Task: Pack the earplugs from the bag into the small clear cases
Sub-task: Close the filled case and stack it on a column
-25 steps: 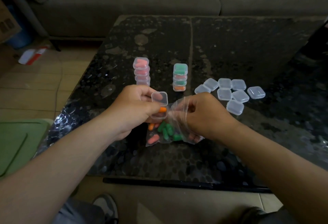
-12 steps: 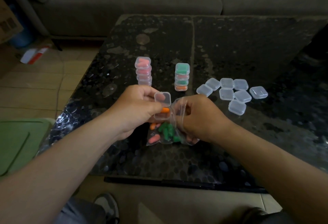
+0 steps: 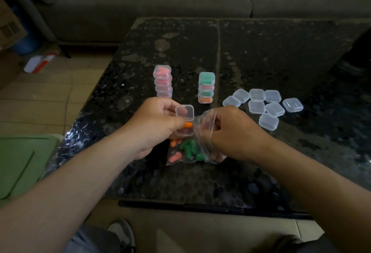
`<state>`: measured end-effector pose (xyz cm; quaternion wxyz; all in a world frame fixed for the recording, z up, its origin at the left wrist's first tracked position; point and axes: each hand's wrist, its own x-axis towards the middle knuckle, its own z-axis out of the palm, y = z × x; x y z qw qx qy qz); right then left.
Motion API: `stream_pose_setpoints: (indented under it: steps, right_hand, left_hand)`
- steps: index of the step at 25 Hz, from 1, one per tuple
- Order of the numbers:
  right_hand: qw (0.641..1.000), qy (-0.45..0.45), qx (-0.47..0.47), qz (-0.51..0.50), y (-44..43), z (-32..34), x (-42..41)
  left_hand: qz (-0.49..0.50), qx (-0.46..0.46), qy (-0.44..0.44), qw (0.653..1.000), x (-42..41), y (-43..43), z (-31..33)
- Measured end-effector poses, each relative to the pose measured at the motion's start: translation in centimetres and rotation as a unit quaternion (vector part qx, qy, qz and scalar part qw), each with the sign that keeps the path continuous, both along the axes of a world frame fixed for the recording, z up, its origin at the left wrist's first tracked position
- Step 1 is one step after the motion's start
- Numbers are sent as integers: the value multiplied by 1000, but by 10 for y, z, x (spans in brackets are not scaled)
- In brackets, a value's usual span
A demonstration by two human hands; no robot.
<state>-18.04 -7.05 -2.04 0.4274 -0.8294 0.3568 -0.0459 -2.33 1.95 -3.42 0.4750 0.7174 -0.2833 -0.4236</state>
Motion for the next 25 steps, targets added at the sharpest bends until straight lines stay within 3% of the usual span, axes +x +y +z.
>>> stream_pose_setpoints:
  steps: [8,12,16,19,25]
  right_hand:
    - [995,67,-77,9,-9,16,-22]
    - [983,89,-163,4,-8,21,-27]
    - [979,58,-188,-45,-11,26,-30]
    - [956,21,-285,-73,-11,24,-32]
    - [920,-101,-375,-53,2,20,-31]
  left_hand:
    - [11,-3,4,1000,-3,0,2]
    - [12,0,5,1000,-5,0,4]
    - [22,-4,11,1000,-7,1,8]
    - [31,-17,34,999,-10,3,11]
    - [32,-35,57,997,-14,2,14]
